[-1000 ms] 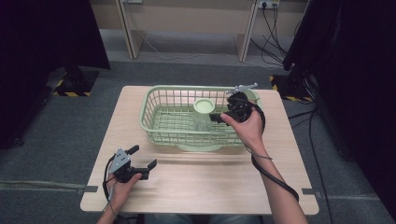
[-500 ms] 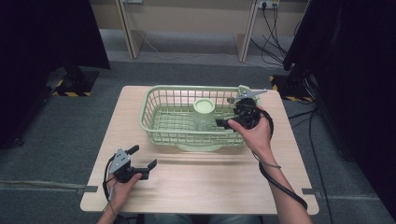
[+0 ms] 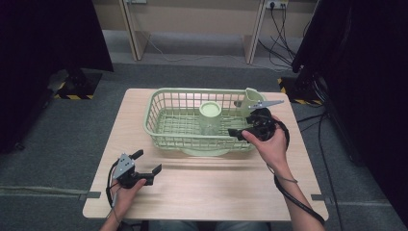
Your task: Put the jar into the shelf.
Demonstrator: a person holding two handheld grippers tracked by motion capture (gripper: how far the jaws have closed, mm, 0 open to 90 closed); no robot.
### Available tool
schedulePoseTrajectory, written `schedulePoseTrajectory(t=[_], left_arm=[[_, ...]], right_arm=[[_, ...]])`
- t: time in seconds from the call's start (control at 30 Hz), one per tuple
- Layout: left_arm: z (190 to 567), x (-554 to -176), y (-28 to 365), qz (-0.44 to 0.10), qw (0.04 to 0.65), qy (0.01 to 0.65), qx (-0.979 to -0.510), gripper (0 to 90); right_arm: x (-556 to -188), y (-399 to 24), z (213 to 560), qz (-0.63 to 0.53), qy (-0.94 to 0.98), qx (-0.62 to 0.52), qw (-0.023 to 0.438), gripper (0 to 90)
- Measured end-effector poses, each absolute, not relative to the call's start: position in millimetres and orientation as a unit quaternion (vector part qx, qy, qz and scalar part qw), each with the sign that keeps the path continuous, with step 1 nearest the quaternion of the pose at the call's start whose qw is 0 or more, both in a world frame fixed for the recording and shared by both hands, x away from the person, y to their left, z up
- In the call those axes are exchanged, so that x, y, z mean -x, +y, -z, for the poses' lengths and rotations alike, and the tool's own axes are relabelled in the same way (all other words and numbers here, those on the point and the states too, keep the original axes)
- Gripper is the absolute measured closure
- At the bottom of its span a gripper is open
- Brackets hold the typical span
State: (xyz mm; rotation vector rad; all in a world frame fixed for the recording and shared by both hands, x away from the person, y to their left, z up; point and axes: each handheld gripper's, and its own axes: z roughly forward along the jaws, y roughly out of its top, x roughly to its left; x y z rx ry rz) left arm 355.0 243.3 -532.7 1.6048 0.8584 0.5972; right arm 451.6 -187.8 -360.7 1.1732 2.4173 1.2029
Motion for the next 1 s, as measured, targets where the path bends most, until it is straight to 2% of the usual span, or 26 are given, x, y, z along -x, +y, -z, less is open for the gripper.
schedulePoseTrajectory(t=[1.0], left_arm=[[532.8,-355.0,243.1,-0.256,0.575,0.368,-0.684,1.3]], right_arm=[[-409.4,-225.7,371.7,-0.411,0.812,-0.400,0.110,4.5]])
